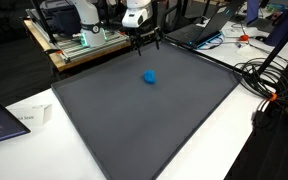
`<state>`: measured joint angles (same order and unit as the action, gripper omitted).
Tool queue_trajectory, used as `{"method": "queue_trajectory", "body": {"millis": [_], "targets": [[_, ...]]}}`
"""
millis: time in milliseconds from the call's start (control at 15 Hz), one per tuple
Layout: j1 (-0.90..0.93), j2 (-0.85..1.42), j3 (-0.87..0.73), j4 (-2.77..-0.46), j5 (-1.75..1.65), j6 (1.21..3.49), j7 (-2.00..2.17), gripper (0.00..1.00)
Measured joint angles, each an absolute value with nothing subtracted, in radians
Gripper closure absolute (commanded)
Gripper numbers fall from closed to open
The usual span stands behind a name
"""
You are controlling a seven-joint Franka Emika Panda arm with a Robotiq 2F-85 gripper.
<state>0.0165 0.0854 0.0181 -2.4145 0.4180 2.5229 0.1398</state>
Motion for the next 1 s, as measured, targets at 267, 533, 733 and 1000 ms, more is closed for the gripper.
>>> {"method": "queue_trajectory", "body": {"millis": [267, 533, 733, 1000], "targets": [[0.016, 0.088, 0.018, -2.406, 0.42, 2.523, 0.139, 0.0], [0.016, 0.109, 0.019, -2.393, 0.439, 2.523, 0.139, 0.0], [0.015, 0.176, 0.023, -2.348, 0.486, 2.524, 0.137, 0.0], [0.008, 0.284, 0.026, -2.292, 0.515, 2.547, 0.13, 0.0]]}}
